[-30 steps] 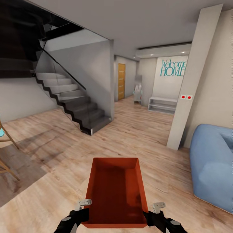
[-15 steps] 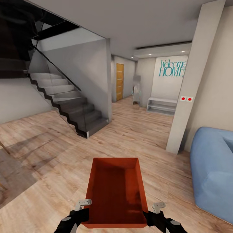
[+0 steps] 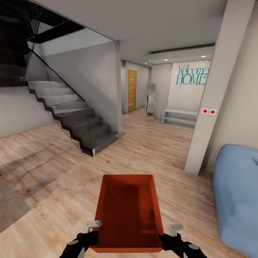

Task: Move the two storage containers from the living room to the garage. In the garage, place one container on the floor and stack the other container on top of it (either order is fine).

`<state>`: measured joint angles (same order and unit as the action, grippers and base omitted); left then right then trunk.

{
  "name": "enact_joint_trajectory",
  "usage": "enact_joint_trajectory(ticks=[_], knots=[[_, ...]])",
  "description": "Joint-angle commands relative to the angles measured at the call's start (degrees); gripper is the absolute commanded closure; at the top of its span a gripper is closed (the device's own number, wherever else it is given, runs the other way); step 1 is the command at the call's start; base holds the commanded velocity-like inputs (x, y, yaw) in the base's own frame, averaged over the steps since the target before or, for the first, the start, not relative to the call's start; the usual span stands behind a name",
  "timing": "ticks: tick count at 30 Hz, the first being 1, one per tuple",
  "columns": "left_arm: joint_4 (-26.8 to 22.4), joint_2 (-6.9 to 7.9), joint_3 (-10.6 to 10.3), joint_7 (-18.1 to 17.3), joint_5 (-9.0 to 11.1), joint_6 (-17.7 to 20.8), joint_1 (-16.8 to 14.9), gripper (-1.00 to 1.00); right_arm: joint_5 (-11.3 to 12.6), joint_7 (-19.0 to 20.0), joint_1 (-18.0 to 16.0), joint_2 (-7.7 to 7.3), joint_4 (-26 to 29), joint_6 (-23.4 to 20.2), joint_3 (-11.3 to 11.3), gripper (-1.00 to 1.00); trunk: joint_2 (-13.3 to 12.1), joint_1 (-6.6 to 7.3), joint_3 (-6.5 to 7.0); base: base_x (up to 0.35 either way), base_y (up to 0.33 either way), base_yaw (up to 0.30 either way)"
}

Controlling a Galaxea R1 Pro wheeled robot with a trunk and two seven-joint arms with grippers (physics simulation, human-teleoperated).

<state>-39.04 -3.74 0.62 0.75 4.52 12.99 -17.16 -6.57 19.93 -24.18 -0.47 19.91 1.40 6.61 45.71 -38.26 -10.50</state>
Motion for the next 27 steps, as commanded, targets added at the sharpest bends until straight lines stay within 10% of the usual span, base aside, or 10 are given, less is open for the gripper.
enact_joint_trajectory(ticks=[1, 27], knots=[[-0.25, -0.48, 0.43, 0.28, -0.12, 0.37, -0.06, 1.00, -0.90, 0.51, 0.01, 0.74, -0.13, 0.09, -0.20, 1.00, 0.07, -0.05, -0.09, 0.327, -0.091, 0.000], [-0.25, -0.48, 0.43, 0.31, -0.12, 0.37, -0.06, 1.00, -0.90, 0.73, 0.01, 0.74, -0.13, 0.09, -0.20, 1.00, 0.07, -0.05, -0.09, 0.327, -0.015, 0.000]])
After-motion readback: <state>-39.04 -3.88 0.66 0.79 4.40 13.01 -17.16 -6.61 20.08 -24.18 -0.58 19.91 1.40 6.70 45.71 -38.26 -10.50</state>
